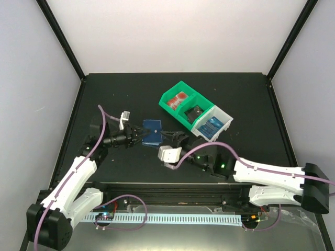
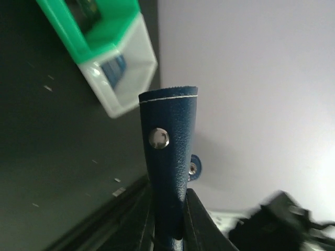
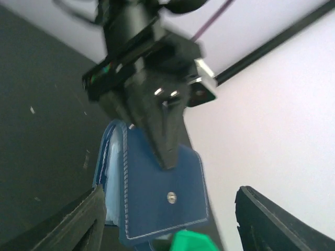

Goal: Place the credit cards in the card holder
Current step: Close the card holder at the center of the board.

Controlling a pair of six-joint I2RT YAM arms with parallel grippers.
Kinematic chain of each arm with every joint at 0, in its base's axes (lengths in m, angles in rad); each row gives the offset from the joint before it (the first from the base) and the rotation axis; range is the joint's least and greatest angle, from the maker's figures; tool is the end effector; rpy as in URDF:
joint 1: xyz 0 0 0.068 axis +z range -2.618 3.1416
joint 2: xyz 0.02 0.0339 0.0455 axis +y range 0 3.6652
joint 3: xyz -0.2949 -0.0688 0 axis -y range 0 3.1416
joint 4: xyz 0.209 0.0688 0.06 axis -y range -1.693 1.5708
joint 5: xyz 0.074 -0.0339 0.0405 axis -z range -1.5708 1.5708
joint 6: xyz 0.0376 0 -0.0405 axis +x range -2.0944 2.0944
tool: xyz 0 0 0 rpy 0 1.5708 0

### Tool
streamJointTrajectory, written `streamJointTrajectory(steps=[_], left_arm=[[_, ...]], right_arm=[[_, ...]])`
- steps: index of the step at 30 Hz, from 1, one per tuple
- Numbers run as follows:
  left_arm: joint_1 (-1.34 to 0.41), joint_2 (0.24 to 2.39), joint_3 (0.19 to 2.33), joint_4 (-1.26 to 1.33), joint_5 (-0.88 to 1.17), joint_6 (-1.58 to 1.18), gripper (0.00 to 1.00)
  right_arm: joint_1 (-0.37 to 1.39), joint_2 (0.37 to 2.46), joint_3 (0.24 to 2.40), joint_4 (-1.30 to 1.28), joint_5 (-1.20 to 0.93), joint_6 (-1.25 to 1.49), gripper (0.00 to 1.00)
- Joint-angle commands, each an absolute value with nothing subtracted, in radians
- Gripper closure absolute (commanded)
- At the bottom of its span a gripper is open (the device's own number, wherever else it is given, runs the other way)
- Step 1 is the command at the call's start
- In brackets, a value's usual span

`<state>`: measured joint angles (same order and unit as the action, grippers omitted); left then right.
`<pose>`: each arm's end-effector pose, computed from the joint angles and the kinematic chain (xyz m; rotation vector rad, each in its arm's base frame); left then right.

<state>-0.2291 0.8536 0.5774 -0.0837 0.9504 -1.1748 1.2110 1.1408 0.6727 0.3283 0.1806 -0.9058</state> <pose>0.1229 -0.0601 0.3027 -0.2917 2.2188 -1.7705 0.0840 0.2041 0.3253 -1.4191 0.9521 0.0726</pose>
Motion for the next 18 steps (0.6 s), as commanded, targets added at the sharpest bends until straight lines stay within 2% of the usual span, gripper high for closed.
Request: streamJointTrajectory(steps=[1,5,8,12,14,18], left_arm=[[-0.224,0.891,0.604,-0.164,0.755,-0.882,0.98],[-0.228,0.894,0.545,-0.012,0.761,-0.821,0.98],[-0.235,0.866,0.538,0.006,0.761,-0.757,0.99],[-0.239,0.826,0.523,0.016,0.761,-0.696,0.98],[-0.239,0.815,0.516,0.025,0.770,-0.687,0.98],[-0.239,0.805,0.506,0.033,0.792,-0.673,0.98]], right_arm=[[1.216,1.036,0.801,-0.053,0.167,-0.519,0.31],[1.193,1.007,0.840,-0.184,0.245,-0.121,0.25],[1.123,1.052,0.906,-0.281,0.305,0.220,0.24],[1.001,1.108,0.947,-0.302,0.102,0.571,0.25],[0.955,1.132,0.946,-0.279,0.041,0.689,0.29],[0.878,1.191,0.941,-0.244,-0.102,0.795,0.46]])
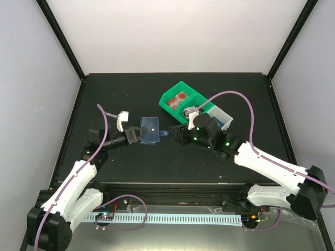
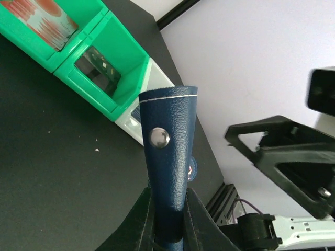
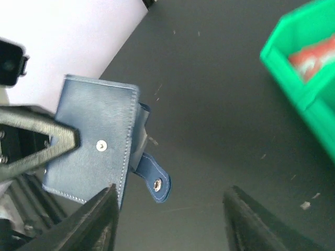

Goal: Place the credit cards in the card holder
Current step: Close the card holder at the center of the board.

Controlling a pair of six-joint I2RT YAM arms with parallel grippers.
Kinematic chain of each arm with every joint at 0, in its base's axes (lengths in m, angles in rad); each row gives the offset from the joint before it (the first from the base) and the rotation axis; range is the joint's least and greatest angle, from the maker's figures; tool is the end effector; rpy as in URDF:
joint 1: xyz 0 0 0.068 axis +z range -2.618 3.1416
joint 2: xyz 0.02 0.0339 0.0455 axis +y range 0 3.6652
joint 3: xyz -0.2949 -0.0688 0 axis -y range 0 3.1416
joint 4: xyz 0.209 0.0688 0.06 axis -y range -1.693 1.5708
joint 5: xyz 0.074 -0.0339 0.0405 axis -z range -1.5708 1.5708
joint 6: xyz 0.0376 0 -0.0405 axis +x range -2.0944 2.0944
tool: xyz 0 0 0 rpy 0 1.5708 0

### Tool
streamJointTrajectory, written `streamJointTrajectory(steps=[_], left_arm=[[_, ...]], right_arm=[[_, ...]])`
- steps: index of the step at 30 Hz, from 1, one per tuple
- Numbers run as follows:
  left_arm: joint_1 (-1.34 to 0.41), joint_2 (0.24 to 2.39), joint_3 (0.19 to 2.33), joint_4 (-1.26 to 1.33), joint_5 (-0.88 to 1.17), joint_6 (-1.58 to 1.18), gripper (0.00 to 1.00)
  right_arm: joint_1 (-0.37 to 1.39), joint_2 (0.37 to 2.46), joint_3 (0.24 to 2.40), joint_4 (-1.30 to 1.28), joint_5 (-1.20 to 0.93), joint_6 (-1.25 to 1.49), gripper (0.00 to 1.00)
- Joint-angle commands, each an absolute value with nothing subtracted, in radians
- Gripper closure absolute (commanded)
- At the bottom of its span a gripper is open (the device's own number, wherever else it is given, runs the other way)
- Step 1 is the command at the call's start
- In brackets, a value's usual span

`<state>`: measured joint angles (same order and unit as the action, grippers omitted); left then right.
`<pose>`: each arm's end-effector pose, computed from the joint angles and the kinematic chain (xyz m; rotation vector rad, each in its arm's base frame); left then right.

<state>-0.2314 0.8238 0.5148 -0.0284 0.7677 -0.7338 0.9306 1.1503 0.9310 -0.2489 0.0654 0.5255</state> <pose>0.1228 -0.0558 0.2900 0.0568 2.0539 -1.3566 0.1311 0.1719 0.3455 -0.3892 2.1094 0.8251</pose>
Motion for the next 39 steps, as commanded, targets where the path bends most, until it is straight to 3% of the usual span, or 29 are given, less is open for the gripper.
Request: streamJointTrajectory(steps=[1,7,14,28,36,39], left_arm=[[-0.239,0.804,0.506,0.031,0.796,-0.670,0.98],[-0.239,0.805,0.506,0.037,0.799,-0.666,0.98],[-0.239,0.816,0.493,0.054,0.809,-0.680,0.98],[-0.239,0.817,0.470,0.080,0.820,-0.706,0.99],[-0.239,0.819,0.466,0.084,0.820,-0.710,0.99],[-0.239,0.822,0.466,0.082,0.819,-0.709,0.98]], right_arm=[[0.868,1.202,0.942,-0.246,-0.116,0.806,0.47],[0.853,1.221,0.906,-0.159,-0.235,0.836,0.51],[0.850,1.270,0.925,-0.208,-0.182,0.839,0.56],[0.849,1.320,0.935,-0.130,-0.250,0.818,0.83],[0.848,1.346,0.934,-0.140,-0.269,0.810,0.81],[0.849,1.348,0.932,-0.135,-0.276,0.814,0.91]])
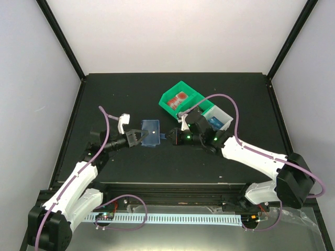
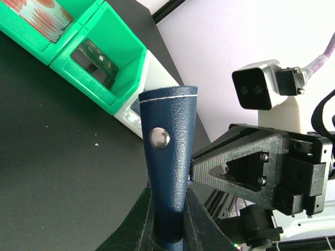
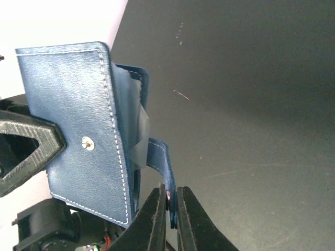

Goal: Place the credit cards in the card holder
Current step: Close the card holder at the center of the board.

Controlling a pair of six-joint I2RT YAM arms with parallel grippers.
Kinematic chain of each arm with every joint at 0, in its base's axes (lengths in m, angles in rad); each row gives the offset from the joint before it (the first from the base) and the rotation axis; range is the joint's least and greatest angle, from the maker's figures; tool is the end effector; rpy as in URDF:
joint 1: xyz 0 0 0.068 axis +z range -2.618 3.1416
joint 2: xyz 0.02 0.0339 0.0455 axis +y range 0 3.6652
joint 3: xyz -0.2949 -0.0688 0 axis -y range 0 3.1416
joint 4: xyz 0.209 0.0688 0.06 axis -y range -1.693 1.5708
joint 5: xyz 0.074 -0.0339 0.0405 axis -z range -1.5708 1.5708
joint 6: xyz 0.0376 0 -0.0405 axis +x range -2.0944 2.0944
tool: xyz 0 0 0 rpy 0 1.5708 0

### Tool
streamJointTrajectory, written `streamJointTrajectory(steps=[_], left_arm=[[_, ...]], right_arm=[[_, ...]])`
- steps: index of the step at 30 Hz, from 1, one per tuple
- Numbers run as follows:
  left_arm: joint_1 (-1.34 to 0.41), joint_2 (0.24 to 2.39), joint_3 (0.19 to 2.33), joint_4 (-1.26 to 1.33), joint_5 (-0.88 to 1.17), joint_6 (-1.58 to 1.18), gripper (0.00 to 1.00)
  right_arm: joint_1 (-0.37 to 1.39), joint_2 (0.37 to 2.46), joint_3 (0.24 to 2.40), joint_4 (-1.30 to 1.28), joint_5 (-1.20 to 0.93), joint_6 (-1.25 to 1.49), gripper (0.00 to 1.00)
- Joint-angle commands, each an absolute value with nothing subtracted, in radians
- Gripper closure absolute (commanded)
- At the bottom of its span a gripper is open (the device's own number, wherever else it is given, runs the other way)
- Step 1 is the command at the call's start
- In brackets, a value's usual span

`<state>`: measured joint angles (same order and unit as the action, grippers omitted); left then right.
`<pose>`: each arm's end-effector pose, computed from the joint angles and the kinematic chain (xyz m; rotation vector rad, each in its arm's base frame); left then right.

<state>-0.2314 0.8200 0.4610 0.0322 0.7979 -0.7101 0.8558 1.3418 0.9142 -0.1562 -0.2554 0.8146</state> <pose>0.1209 -0.0561 0.2797 0.1105 2.0380 -1.3693 0.1634 0.2027 0.3078 -0.2152 2.3966 1.1642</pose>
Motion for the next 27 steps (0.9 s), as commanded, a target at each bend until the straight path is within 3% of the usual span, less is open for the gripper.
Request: streamJointTrajectory(steps=[1,5,10,14,21,27], left_arm=[[-0.239,0.823,0.466,0.081,0.818,-0.708,0.98],[-0.239,0.835,0.465,0.058,0.807,-0.704,0.98],[-0.268,0.899,0.448,0.015,0.776,-0.700,0.98],[-0.348,0.994,0.426,0.019,0.702,-0.704,0.90],[-0.457,1.202,0.416,0.108,0.595,-0.704,0.89],[-0.490,1.408,0.402,0.240,0.587,-0.714,0.83]], right_arm=[[0.849,1.346,0.930,-0.131,-0.276,0.814,0.93],[0.848,1.336,0.932,-0.127,-0.260,0.805,0.99],[0.850,1.343,0.928,-0.153,-0.228,0.763,0.99],[0.848,1.349,0.906,-0.193,-0.185,0.717,0.99],[0.846,1.405,0.901,-0.293,-0.116,0.642,0.99],[0.846,1.548,0.970,-0.356,-0.135,0.548,0.99]])
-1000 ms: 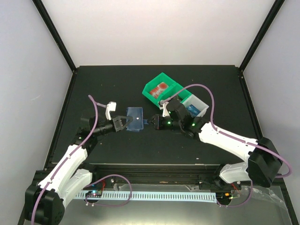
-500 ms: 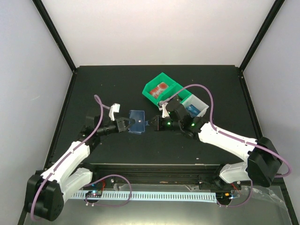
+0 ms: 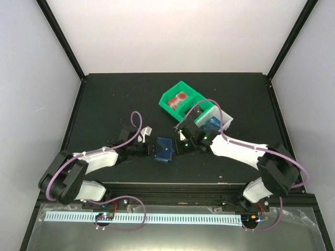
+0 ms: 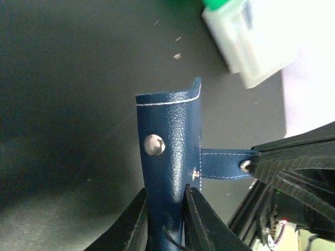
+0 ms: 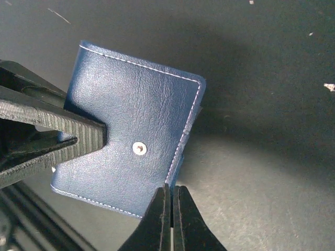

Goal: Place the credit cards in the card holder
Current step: Close the card holder at the center of the board.

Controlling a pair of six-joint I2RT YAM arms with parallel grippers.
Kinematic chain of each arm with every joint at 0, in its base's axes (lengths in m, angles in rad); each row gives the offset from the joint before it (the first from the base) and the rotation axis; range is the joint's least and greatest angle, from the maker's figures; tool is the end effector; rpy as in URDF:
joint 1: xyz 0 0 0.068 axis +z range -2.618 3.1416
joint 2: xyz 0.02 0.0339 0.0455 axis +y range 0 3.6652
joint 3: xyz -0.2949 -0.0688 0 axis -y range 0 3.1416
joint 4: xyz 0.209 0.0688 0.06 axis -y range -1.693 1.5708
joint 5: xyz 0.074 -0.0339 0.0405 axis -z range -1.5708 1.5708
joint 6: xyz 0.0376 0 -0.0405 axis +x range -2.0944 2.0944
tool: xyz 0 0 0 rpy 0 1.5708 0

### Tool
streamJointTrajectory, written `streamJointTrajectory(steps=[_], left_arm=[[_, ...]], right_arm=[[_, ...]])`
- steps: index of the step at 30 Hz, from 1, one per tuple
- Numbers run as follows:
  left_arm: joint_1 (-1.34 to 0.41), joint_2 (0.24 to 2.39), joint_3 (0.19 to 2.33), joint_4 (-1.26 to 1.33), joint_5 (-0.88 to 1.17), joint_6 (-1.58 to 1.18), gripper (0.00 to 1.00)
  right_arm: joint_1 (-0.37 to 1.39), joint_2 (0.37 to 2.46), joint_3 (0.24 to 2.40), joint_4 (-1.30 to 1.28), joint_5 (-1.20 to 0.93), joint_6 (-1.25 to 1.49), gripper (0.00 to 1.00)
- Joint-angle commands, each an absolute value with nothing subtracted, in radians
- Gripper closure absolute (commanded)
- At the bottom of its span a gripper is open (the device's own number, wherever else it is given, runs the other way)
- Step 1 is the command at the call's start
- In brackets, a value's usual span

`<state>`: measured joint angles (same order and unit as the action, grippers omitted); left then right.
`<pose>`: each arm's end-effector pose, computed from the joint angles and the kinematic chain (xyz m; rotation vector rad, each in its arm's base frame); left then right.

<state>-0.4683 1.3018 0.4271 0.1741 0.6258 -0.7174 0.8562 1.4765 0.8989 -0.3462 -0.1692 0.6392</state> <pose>0.1699 -0.1106 0.2085 0.0610 2.4693 -1.2897 0.1702 0.2059 0.2546 -0.3650 2.6489 0.7755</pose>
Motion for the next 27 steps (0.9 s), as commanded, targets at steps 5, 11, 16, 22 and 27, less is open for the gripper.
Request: streamJointTrajectory(steps=[5,11,16,22,27], left_arm=[[-0.500,1.484,0.405,0.226,0.490,-0.720,0.80],[-0.500,1.463,0.396,0.149,0.425,-0.707,0.68],[-0.500,1.449,0.371,0.092,0.399,-0.720,0.67],[-0.500,1.384,0.353,0.037,0.352,-0.721,0.63],[-0.500,1.362,0.356,0.007,0.338,-0.733,0.60]], right_arm=[[0.848,1.700,1.088,-0.407,-0.164,0.479,0.99],[0.849,1.760,1.161,-0.440,-0.177,0.463,0.99],[0.868,1.794,1.203,-0.499,-0.180,0.441,0.99],[0.885,1.821,1.237,-0.541,-0.162,0.438,0.98],[0.887,1.802,1.239,-0.523,-0.138,0.463,0.91]])
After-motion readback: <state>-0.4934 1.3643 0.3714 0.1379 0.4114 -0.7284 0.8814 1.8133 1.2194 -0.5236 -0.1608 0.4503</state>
